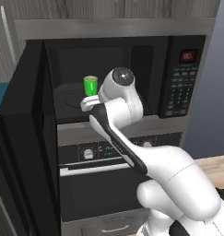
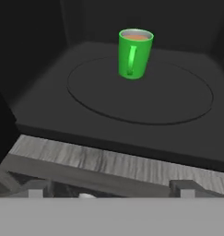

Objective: Pick the cup of tea, navigate to the dining table, and place it on the saucer.

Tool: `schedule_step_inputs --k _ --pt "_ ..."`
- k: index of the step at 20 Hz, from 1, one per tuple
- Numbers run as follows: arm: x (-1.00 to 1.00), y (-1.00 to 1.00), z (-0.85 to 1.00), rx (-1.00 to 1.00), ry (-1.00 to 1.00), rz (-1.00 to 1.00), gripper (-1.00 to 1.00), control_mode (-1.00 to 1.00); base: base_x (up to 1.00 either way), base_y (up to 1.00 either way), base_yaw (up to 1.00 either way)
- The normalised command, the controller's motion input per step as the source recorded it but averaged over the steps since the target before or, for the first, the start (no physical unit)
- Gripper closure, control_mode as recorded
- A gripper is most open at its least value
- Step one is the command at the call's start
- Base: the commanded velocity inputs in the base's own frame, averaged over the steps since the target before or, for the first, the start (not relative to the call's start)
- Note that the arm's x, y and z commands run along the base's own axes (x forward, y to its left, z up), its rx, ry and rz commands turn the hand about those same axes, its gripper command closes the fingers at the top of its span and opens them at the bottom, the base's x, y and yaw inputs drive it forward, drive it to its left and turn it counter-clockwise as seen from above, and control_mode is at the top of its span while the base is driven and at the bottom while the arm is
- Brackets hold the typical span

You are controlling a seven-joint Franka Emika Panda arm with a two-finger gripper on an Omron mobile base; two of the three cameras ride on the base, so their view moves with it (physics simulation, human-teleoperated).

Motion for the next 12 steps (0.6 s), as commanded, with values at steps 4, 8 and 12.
schedule_step_inputs --k 4,8,12 --pt "0.73 0.07 0.0 0.0 -0.01 -0.14 -1.0 -1.0 0.0 0.0 0.0" --pt "0.77 0.0 0.0 0.0 -0.1 -0.2 -1.0 -1.0 0.0 0.0 0.0" --pt "0.58 0.0 0.0 0.0 -0.14 -0.13 -1.0 -1.0 0.0 0.0 0.0"
